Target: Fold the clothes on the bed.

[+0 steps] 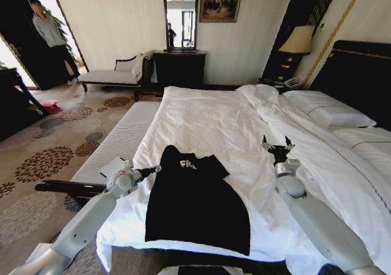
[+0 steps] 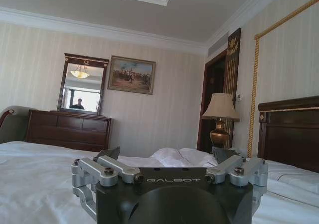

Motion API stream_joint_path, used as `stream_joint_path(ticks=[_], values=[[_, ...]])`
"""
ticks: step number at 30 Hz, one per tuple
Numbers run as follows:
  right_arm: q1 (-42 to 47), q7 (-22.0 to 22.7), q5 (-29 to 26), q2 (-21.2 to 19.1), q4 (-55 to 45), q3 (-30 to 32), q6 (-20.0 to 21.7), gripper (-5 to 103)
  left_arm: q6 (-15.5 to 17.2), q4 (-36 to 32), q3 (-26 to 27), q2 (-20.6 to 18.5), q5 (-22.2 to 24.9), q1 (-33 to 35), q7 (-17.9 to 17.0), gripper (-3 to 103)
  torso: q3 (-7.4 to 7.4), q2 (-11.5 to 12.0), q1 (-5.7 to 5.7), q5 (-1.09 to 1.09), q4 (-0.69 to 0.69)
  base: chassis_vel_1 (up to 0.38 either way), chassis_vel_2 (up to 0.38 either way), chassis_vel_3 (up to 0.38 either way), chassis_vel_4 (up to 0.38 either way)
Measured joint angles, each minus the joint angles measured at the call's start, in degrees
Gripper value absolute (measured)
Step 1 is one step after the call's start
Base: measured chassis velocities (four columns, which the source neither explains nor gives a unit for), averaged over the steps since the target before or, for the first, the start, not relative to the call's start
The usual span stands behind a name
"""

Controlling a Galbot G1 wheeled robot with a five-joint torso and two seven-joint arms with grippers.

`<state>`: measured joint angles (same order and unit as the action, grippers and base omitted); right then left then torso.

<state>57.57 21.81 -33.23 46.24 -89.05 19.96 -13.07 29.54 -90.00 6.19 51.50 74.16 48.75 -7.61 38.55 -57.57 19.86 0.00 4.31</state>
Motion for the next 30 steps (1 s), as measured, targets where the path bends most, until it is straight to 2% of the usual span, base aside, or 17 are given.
stream_joint_path(ticks=[1, 2, 5, 6, 8, 11, 14, 23, 30], values=[[0.0, 0.0, 0.0, 0.0, 0.0, 0.0, 0.0, 100, -0.2, 0.1, 0.0, 0.0, -0.2, 0.1, 0.1, 46, 0.0, 0.0, 0.0, 0.0, 0.0, 0.0, 0.0, 0.0, 0.0], [0.0, 0.0, 0.0, 0.0, 0.0, 0.0, 0.0, 100, -0.2, 0.1, 0.0, 0.0, -0.2, 0.1, 0.1, 46, 0.0, 0.0, 0.0, 0.0, 0.0, 0.0, 0.0, 0.0, 0.0], [0.0, 0.0, 0.0, 0.0, 0.1, 0.0, 0.0, 100, -0.6, 0.7, 0.1, 1.0, -0.6, -0.1, 0.2, 30, 0.0, 0.0, 0.0, -0.01, 0.0, 0.0, 0.0, 0.0, 0.0], [0.0, 0.0, 0.0, 0.0, 0.1, 0.0, 0.0, 100, -0.6, 0.7, 0.1, 1.0, -0.6, -0.1, 0.2, 30, 0.0, 0.0, 0.0, -0.01, 0.0, 0.0, 0.0, 0.0, 0.0], [0.1, 0.0, 0.0, 0.0, 0.2, 0.0, 0.0, 100, -0.7, 0.8, 0.1, 1.6, -0.7, -0.3, 0.1, 19, 0.0, 0.0, 0.0, -0.01, 0.01, 0.0, 0.0, 0.0, 0.0], [0.2, 0.0, 0.0, -0.1, 0.3, 0.2, 0.0, 100, -0.8, 0.6, 0.0, 1.6, -0.6, -0.6, 0.1, 14, 0.0, 0.0, 0.0, 0.0, 0.01, 0.0, 0.0, 0.0, 0.0], [0.4, 0.0, 0.1, 0.0, 0.4, 0.5, 0.0, 100, -0.9, 0.3, 0.0, 1.0, -0.3, -1.0, 0.0, 2, 0.0, 0.0, 0.0, 0.0, 0.0, 0.0, 0.0, 0.0, 0.0], [0.5, 0.0, 0.2, -0.2, 0.4, 0.7, -0.1, 100, -1.6, 0.1, 1.5, 0.0, 0.7, -2.5, -0.2, 0, 0.0, 0.0, 0.0, -0.01, 0.0, 0.0, 0.0, 0.0, 0.0], [0.5, 0.0, 0.1, -0.3, 0.2, 0.3, -0.1, 100, -2.3, 4.1, 3.4, -0.3, 1.3, -7.0, -0.2, 0, 0.0, 0.0, 0.0, 0.0, 0.01, 0.0, 0.0, 0.0, 0.0]])
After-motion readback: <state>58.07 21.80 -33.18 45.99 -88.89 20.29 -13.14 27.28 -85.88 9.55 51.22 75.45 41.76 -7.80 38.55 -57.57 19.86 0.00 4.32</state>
